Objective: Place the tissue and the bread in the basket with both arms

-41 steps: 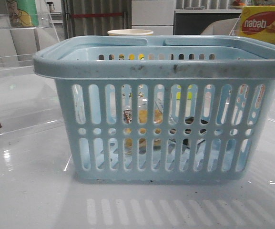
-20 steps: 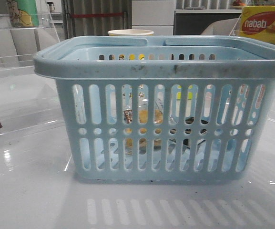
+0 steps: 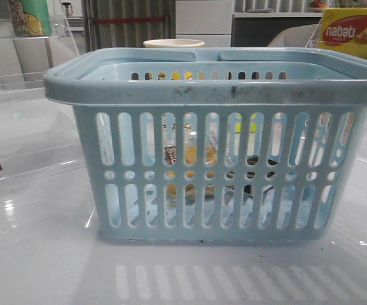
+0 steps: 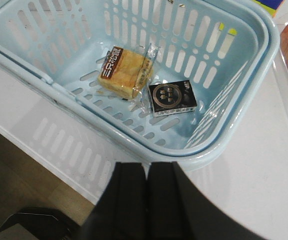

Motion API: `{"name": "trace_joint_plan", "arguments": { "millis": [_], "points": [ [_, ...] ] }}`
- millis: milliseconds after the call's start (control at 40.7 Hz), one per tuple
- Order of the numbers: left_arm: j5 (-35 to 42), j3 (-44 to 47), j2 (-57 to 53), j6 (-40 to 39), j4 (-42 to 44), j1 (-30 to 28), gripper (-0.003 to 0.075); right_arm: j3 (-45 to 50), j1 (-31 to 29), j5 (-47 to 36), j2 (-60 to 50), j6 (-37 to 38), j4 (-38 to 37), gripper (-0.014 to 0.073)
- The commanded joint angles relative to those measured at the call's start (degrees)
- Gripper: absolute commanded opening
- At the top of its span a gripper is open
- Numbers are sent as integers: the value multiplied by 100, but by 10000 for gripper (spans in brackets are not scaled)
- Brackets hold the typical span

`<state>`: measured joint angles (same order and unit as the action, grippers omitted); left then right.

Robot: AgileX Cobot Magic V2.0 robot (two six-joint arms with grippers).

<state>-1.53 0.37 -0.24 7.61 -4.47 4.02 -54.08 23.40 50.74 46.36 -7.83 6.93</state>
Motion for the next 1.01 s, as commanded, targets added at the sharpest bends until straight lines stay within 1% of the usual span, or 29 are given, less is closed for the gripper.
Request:
{"name": "trace_joint_plan", "arguments": {
  "millis": [0,197,418,984],
  "points": [
    [617,32,-115,-41,-73,-92,94,-150,7,-345,-26,-40,-12,54],
    [632,32,-115,-41,-73,-136,94,-150,7,-345,-26,-40,-12,54],
    [632,32,-104,-41,-73,110,93,-150,7,-345,-26,-40,-12,54],
    [632,32,-104,-41,-73,110,93,-150,7,-345,-26,-40,-12,54]
  ]
}}
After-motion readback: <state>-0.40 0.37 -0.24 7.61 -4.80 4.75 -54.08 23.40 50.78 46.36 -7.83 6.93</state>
